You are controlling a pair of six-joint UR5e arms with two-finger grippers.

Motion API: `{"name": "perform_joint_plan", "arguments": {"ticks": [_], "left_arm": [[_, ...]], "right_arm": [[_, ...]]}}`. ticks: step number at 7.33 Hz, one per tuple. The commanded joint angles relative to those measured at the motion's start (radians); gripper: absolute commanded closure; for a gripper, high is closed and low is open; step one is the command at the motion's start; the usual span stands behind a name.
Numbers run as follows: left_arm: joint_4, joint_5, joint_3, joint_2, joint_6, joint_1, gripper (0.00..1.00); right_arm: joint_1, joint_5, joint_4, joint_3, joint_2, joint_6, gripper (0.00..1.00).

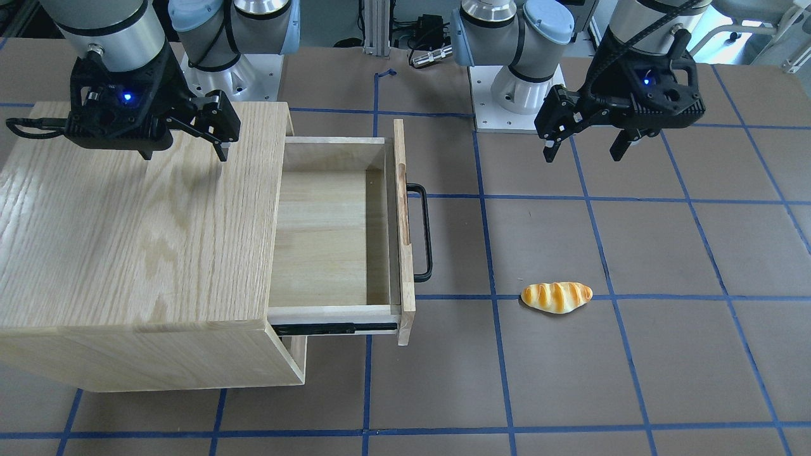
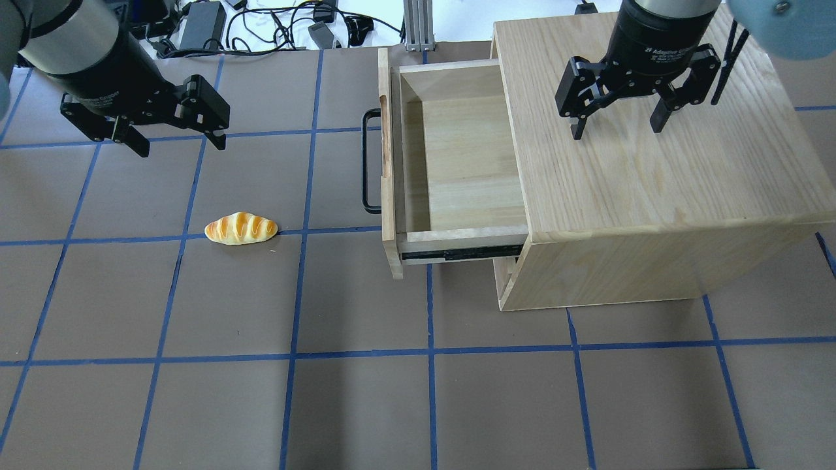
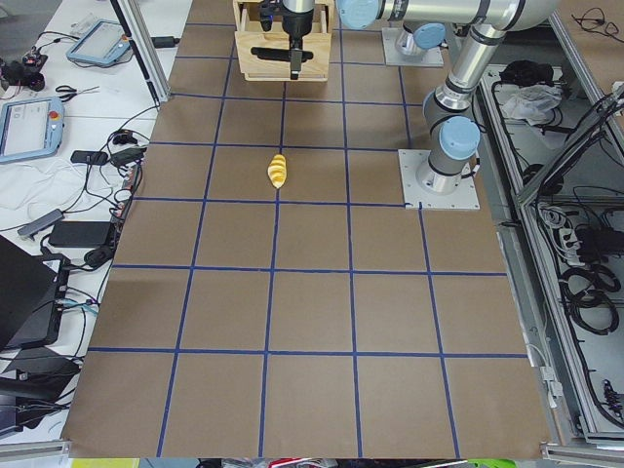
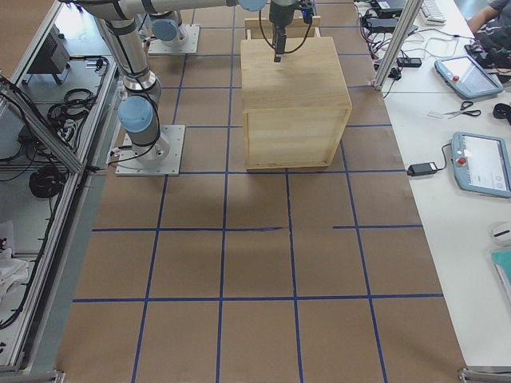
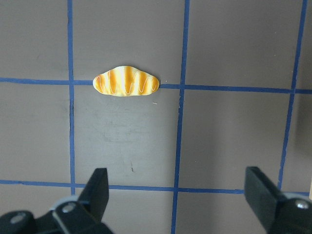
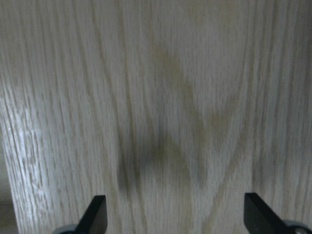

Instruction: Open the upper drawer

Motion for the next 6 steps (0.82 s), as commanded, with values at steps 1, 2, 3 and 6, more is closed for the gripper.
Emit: {"name": "perform_joint_plan", "arguments": {"ticks": [1,2,3,6], "left_arm": [[0.0,-0.001,0.006,0.004,-0.001,-0.004,0.0],[0.0,-0.001,-0.003,0.005,-0.001,-0.009,0.0],[-0.001,-0.001,-0.003,0.007,-0.001,-0.009,0.0],[-0.001,-0.012,0.009,-0.001,-0.004,-0.009,0.0]], "right_arm": [[0.0,0.0,0.0,0.001,0.0,0.0,0.0],[0.0,0.0,0.0,-0.001,0.0,0.0,0.0],[0.0,0.0,0.0,0.001,0.0,0.0,0.0],[0.0,0.0,0.0,-0.001,0.0,0.0,0.0]]}}
